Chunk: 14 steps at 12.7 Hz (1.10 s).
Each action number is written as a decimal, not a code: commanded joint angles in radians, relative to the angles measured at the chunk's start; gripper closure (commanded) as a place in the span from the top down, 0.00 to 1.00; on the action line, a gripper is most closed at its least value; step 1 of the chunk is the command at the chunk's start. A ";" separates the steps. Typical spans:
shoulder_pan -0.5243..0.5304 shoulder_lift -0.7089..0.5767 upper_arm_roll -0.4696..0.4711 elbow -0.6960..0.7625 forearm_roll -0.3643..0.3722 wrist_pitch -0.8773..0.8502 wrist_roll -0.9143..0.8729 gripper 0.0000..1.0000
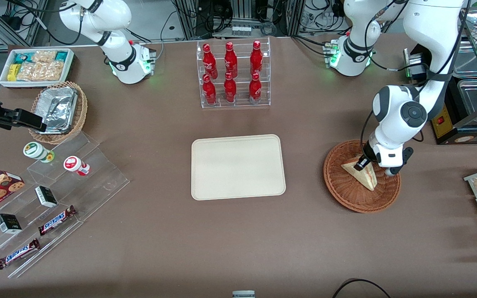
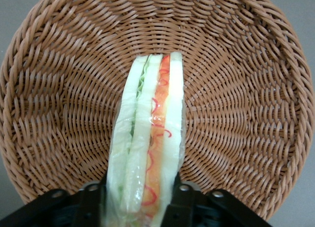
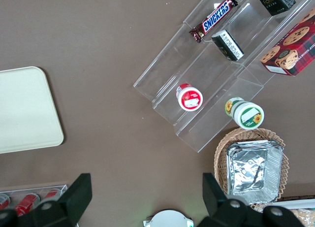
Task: Place sandwich from basket to tray
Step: 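Close the left gripper on the sandwich and lift it from the basket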
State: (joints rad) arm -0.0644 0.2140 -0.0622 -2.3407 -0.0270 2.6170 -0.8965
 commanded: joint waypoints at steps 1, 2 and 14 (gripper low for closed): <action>-0.003 -0.021 -0.001 0.015 -0.011 -0.043 0.004 0.00; -0.008 -0.021 -0.001 0.050 -0.001 -0.098 0.005 0.00; -0.237 0.097 -0.004 0.509 0.033 -0.663 0.214 0.00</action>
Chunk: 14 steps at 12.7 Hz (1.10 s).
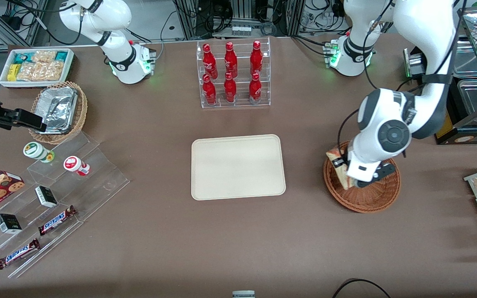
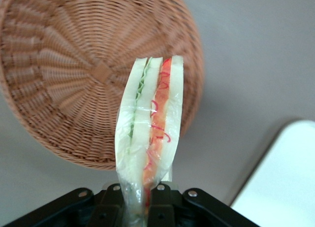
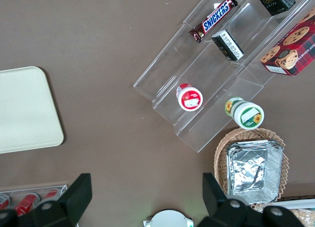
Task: Place sandwich from basket to tray
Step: 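Carry the held sandwich over the cream tray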
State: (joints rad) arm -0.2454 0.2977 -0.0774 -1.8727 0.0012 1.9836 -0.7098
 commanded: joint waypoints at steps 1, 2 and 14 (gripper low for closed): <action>-0.081 0.030 0.010 0.055 0.006 -0.025 0.047 0.00; -0.113 0.050 0.010 0.085 0.002 -0.025 0.065 0.00; -0.439 0.368 0.011 0.452 -0.130 0.007 -0.034 0.00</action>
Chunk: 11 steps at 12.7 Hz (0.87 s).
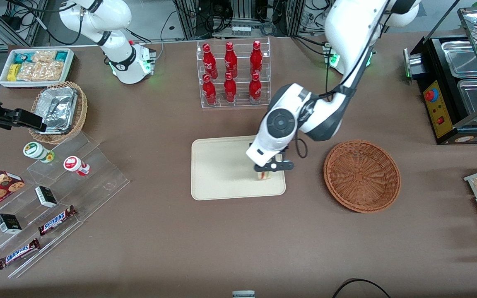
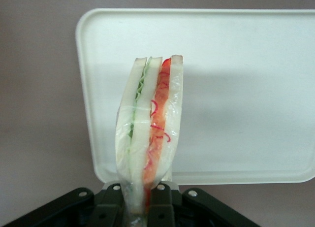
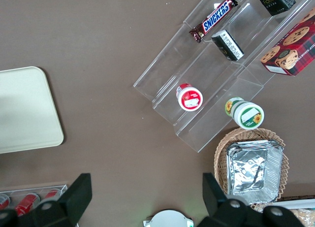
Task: Place sandwich from basket to tray
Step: 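Carry the held sandwich over the cream tray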
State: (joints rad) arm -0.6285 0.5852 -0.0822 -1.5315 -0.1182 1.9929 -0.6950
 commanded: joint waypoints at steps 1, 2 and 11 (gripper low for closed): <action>-0.063 0.097 0.018 0.123 -0.012 0.018 -0.064 0.00; -0.066 0.105 0.018 0.125 -0.012 0.035 -0.075 0.00; -0.105 0.203 0.019 0.217 0.091 0.082 -0.259 0.00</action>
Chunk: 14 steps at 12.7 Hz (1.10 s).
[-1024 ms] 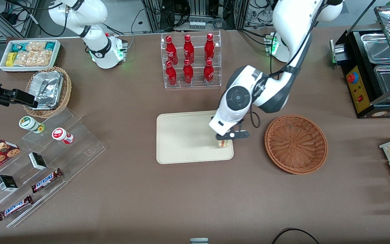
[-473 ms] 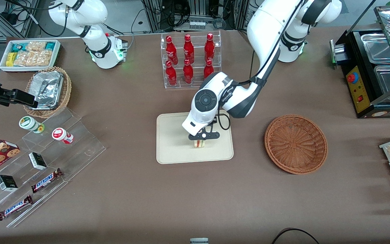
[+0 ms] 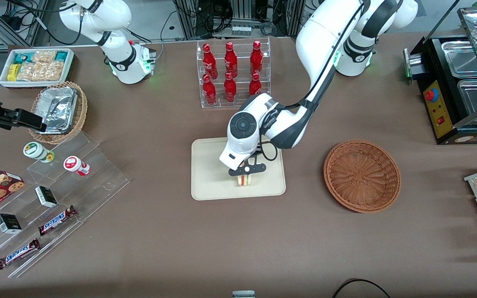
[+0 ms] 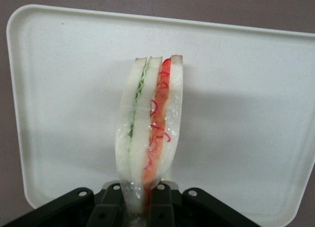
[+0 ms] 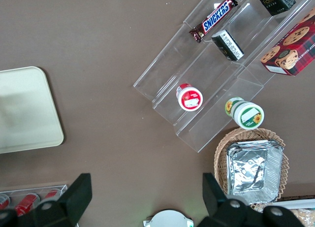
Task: Place sandwich from basket to tray
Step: 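Lower the sandwich onto the tray and open the left gripper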
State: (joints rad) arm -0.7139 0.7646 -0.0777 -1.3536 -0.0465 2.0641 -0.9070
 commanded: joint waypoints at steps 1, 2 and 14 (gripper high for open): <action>-0.024 0.031 0.015 0.040 0.019 0.011 -0.059 0.00; -0.028 0.033 0.015 0.040 0.019 0.011 -0.067 0.00; -0.044 0.056 0.015 0.031 0.020 0.041 -0.101 1.00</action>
State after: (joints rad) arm -0.7417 0.8008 -0.0758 -1.3499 -0.0440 2.1029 -0.9809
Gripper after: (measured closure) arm 0.568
